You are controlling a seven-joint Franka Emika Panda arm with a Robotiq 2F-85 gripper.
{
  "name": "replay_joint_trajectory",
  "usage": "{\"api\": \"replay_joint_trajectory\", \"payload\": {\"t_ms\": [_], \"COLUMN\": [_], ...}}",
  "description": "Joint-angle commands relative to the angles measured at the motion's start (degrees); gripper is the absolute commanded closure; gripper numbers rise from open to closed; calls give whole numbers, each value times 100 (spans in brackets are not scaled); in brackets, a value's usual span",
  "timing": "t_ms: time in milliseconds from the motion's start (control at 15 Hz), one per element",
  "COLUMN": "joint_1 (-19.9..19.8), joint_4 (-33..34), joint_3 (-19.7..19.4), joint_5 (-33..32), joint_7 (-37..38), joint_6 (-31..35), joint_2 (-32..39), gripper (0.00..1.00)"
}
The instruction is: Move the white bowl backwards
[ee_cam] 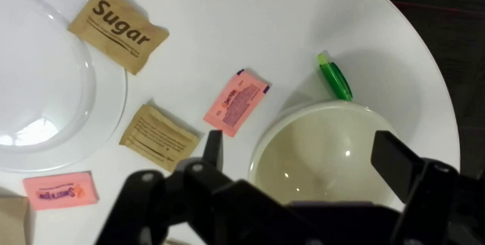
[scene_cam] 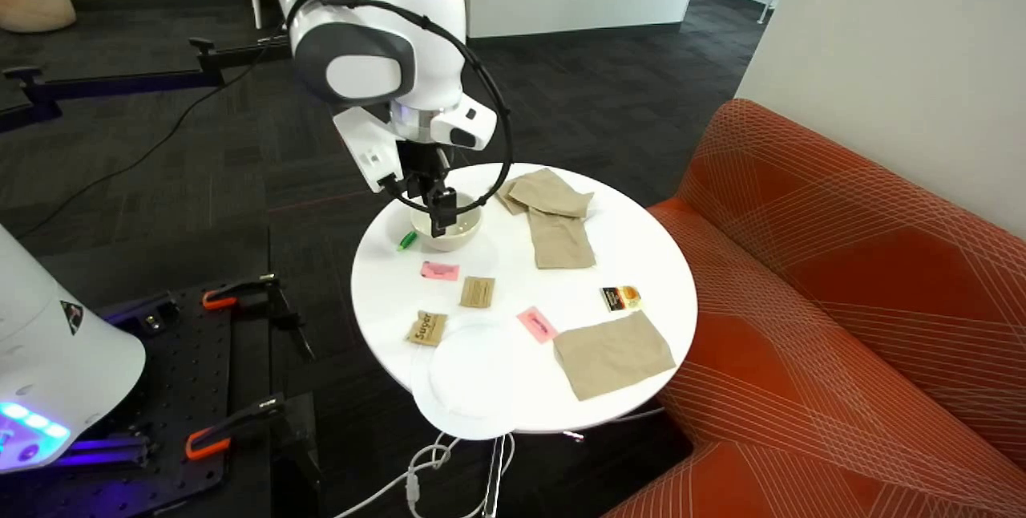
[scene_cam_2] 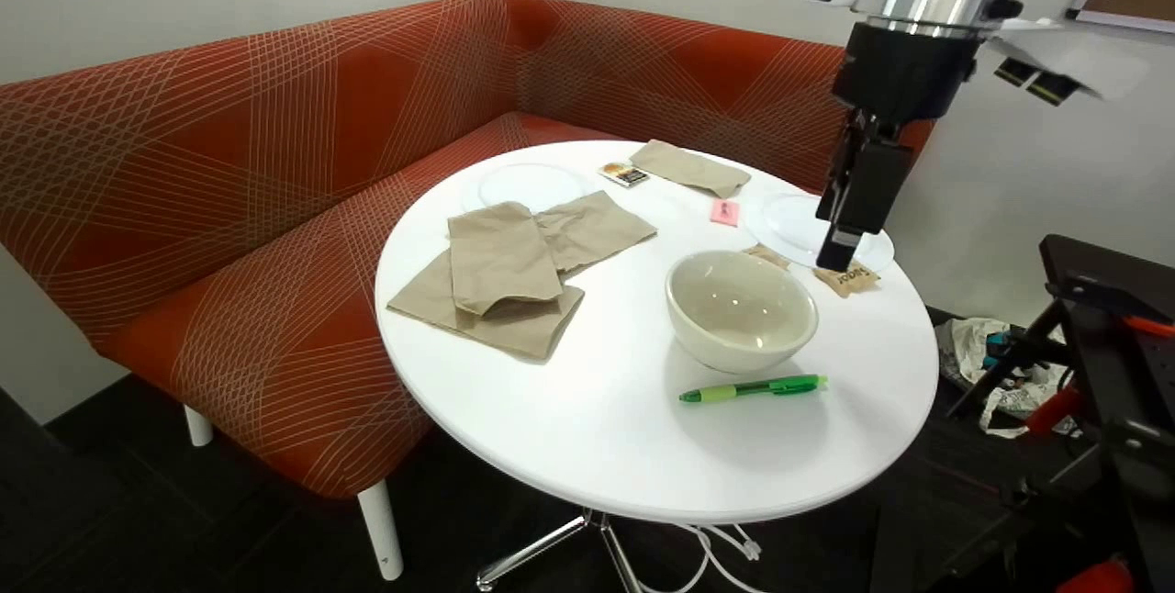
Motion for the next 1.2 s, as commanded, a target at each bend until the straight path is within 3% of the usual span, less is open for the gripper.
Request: {"api": "replay_joint_trajectory", "payload": {"t_ms": [0, 267, 533, 867, 1133], "joint_1": [-133, -128, -170, -463, -728], "joint_4": [12, 16, 173, 520, 884], "joint_3": [128, 137, 227, 492, 613], "joint_5": [-45, -42, 164, 391, 315], "joint_7": [37, 36, -125, -282, -228], "joint_6": [-15, -15, 667, 1136, 1147], "joint_2": [26, -1, 312, 851, 1300], "gripper": [0, 0, 0, 0, 0]}}
